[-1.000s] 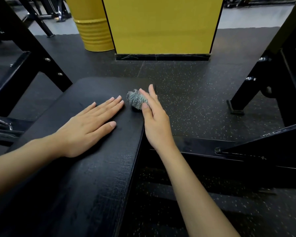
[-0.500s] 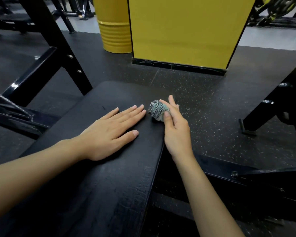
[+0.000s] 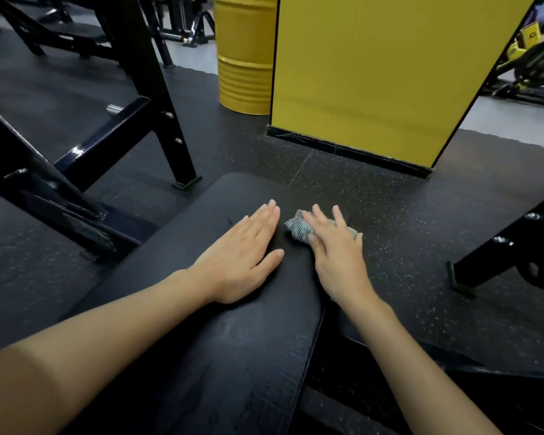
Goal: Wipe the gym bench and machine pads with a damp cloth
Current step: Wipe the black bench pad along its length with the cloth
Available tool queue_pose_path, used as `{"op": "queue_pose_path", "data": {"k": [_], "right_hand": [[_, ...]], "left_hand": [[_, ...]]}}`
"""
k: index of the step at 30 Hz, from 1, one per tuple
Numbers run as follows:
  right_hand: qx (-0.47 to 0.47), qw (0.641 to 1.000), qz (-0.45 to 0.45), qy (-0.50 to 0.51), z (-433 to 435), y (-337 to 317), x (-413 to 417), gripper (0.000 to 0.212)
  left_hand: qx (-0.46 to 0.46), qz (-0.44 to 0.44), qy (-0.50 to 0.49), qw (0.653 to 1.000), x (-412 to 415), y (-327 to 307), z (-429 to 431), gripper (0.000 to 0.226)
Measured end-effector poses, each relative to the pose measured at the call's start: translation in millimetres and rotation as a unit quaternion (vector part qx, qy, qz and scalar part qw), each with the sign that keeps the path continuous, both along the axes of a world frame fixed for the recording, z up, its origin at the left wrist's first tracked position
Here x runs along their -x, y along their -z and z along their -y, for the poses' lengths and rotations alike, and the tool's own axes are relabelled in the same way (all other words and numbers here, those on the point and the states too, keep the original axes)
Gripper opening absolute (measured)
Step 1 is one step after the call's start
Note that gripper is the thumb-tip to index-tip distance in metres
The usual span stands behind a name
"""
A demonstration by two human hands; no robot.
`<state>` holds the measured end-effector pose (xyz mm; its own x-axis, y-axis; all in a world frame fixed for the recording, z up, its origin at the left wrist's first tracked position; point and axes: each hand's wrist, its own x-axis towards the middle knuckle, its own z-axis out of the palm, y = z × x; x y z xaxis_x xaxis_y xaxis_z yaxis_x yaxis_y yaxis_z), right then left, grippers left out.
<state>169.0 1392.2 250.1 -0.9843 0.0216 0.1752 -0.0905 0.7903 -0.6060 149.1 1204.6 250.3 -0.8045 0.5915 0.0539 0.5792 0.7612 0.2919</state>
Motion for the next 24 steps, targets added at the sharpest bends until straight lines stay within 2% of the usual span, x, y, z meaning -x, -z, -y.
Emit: {"op": "queue_pose_path", "data": {"k": [4,7,13,15,17,20,22,24], "right_hand": [[-0.066,0.998,0.010,-0.020,21.8,-2.7,-20.9,0.048],[-0.090,0.993,0.013,-0.076,55.6,-9.7,-36.9,0.052],[-0.025,0.974,0.030,-0.223,124.3,-21.1,-48.4,0.072],[0.017,0.966,0.027,-0.258,119.6,-25.4,-49.2,0.069],[0.056,0.973,0.006,-0.223,102.2,-28.2,-51.2,0.059],[0.067,0.989,-0.043,-0.125,69.2,-24.6,-52.9,0.051],[0.035,0.995,-0.026,-0.095,51.7,-20.1,-51.3,0.049],[-0.007,0.996,0.013,-0.089,41.1,-17.2,-51.3,0.049]], "left_hand": [[-0.103,0.002,-0.044,0.994,-4.0,-0.5,0.5,0.084],[-0.149,0.007,-0.054,0.987,-13.6,-7.7,14.5,0.081],[-0.215,0.029,-0.097,0.971,-38.3,-15.6,67.4,0.074],[-0.229,0.030,-0.114,0.966,-46.9,-15.2,79.6,0.078],[-0.190,-0.003,-0.102,0.977,-51.5,-15.0,81.3,0.082],[-0.080,-0.045,-0.039,0.995,-50.3,-15.6,69.2,0.077],[-0.014,-0.054,0.002,0.998,-46.4,-15.1,59.9,0.077],[0.044,-0.022,0.014,0.999,-42.4,-16.2,57.7,0.083]]}}
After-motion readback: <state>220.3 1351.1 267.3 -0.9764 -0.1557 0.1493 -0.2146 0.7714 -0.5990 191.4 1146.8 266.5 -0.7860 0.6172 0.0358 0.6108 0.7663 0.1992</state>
